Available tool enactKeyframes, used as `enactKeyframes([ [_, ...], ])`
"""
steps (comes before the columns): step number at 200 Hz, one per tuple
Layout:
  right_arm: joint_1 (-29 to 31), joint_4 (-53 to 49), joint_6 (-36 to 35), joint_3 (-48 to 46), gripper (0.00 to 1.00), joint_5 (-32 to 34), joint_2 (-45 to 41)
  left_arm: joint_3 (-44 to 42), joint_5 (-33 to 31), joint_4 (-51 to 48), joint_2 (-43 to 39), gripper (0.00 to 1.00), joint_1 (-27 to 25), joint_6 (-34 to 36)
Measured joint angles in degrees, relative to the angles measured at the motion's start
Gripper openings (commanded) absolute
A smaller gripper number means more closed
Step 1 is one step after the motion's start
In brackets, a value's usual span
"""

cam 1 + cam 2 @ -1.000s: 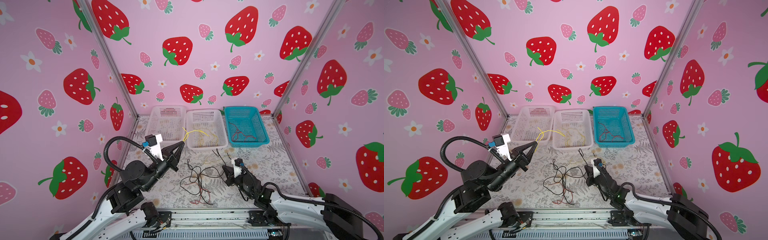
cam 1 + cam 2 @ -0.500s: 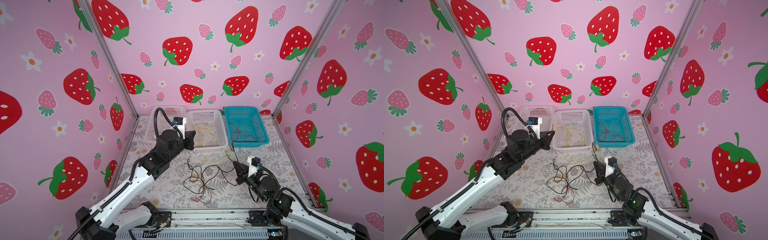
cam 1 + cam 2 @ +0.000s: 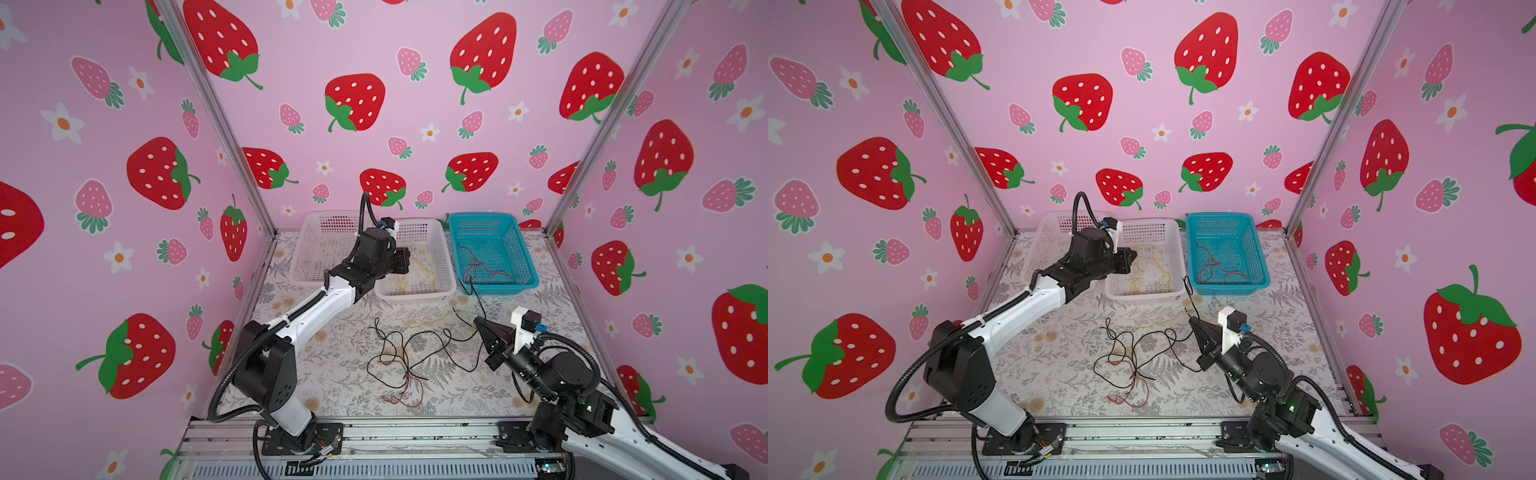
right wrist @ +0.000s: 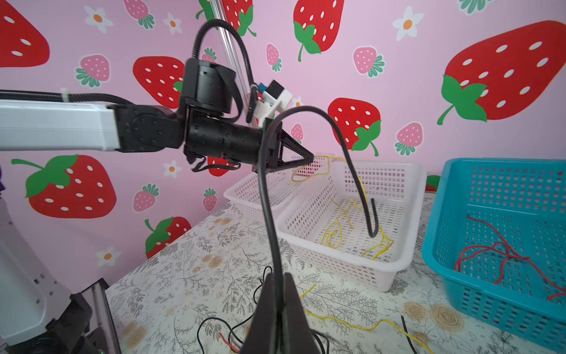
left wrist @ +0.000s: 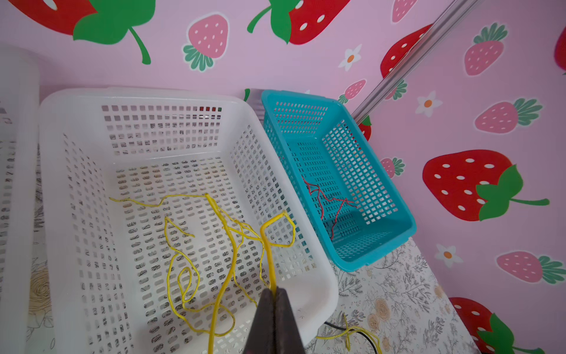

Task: Untangle the cables
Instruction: 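Carry the yellow wire over the white basket with the left gripper while the right holds, then open the left gripper over the middle white basket while the right lifts the black wire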

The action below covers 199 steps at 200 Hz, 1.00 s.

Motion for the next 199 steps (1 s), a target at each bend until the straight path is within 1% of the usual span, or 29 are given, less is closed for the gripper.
enactKeyframes([
  [31,0.0,-2.8,-1.5,4.7,0.0,-0.3,0.2,3.2,2.3,-0.9,5.7,0.0,0.7,-0.9],
  [46,0.0,-3.7,-2.4,7.6,0.0,-0.3,0.7,4.5,2.8,-1.3,7.5,0.05,0.8,-1.0],
  [48,0.0,-3.8,-2.5,8.0,0.0,-0.3,0.8,4.6,2.8,-1.3,7.7,0.09,0.8,-1.1],
  [50,0.0,-3.8,-2.7,8.4,0.0,-0.3,0.9,4.8,2.8,-1.3,7.9,0.11,0.8,-1.1],
  [71,0.0,-4.7,-3.4,12.1,0.0,-0.5,2.0,5.9,3.5,-2.0,9.5,0.18,0.8,-1.2],
  [91,0.0,-5.2,-4.1,14.8,0.0,-1.3,3.4,6.2,3.9,-2.9,10.4,0.31,0.7,-1.2],
  [97,0.0,-5.4,-4.3,15.6,0.0,-1.5,4.0,6.2,3.9,-3.3,10.4,0.34,0.8,-1.0],
  [124,0.0,-6.3,-5.0,18.8,0.0,-2.5,6.3,6.3,4.3,-4.0,10.6,0.45,0.8,-1.0],
  [160,0.0,-7.3,-6.8,24.3,0.0,-3.5,9.5,6.8,4.5,-5.4,9.9,0.54,0.9,-0.5],
  [178,0.0,-8.3,-8.1,28.1,0.0,-3.7,12.1,6.5,4.9,-6.1,8.0,0.6,0.9,-0.5],
  [199,0.0,-8.9,-10.1,31.4,0.0,-3.5,14.9,5.0,5.7,-6.3,3.8,0.64,0.9,-0.6],
])
